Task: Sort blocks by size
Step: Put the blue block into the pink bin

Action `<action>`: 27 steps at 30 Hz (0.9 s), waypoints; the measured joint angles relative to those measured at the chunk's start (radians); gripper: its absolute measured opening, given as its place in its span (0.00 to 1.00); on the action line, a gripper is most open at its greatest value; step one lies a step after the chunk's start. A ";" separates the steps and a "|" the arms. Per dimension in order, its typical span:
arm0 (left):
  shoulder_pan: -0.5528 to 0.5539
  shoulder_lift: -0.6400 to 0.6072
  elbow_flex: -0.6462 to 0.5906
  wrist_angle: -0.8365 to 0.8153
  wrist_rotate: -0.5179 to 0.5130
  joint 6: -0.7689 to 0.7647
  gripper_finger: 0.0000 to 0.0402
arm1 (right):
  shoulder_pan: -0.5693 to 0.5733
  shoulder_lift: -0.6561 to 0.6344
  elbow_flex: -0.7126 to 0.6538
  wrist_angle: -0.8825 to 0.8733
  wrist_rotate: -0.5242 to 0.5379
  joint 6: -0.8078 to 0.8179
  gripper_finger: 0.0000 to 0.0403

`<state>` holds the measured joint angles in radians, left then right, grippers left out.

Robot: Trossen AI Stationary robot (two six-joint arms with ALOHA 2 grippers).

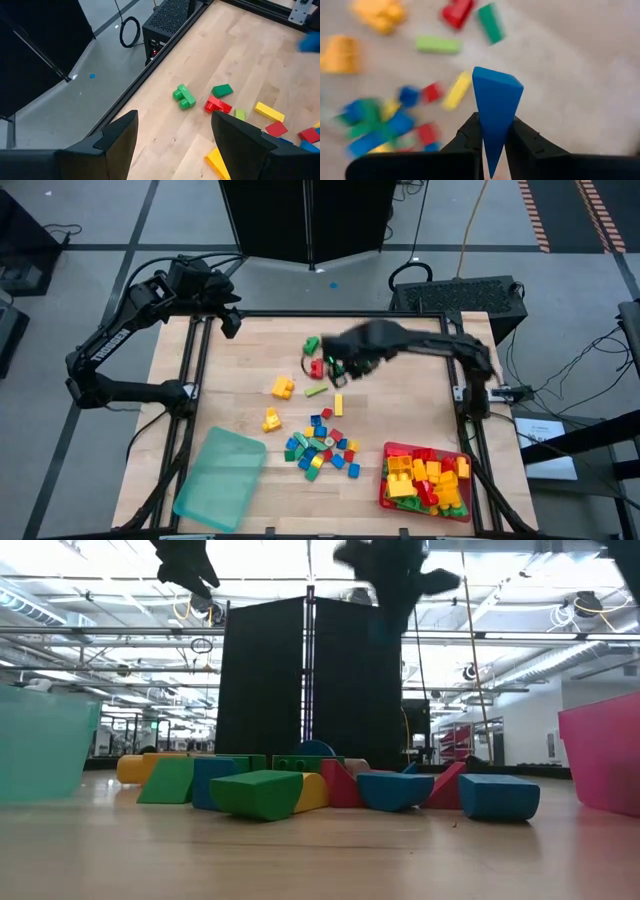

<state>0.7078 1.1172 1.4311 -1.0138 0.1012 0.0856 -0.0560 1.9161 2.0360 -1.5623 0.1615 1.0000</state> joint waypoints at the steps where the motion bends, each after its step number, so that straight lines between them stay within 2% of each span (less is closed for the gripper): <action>1: 0.000 0.000 0.000 0.000 0.000 0.000 0.64 | 0.042 -0.035 -0.028 0.006 -0.001 0.067 0.09; 3: 0.000 0.000 0.000 0.000 0.000 0.000 0.64 | 0.127 -0.097 -0.089 -0.009 0.005 0.221 0.09; 7: 0.000 0.000 0.000 0.001 0.000 0.000 0.64 | 0.298 -0.225 -0.310 -0.007 -0.028 0.591 0.09; 12: 0.000 0.000 0.000 0.004 0.002 0.000 0.64 | 0.535 -0.346 -0.555 0.028 -0.209 1.029 0.09; 16: 0.000 0.001 0.000 0.013 0.003 0.000 0.64 | 0.696 -0.392 -0.624 0.064 -0.285 1.294 0.09; 20: 0.000 0.011 0.000 0.012 0.004 -0.001 0.64 | 0.795 -0.398 -0.626 0.025 -0.499 1.350 0.09; 24: 0.000 0.022 0.000 0.012 0.006 -0.001 0.64 | 0.867 -0.398 -0.626 -0.008 -0.603 1.369 0.09; 27: 0.000 0.033 0.000 0.011 0.006 -0.001 0.64 | 0.903 -0.398 -0.633 -0.005 -0.624 1.370 0.09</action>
<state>0.7078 1.1506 1.4307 -1.0023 0.1070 0.0851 0.8470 1.5185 1.4025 -1.5677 -0.4622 2.3699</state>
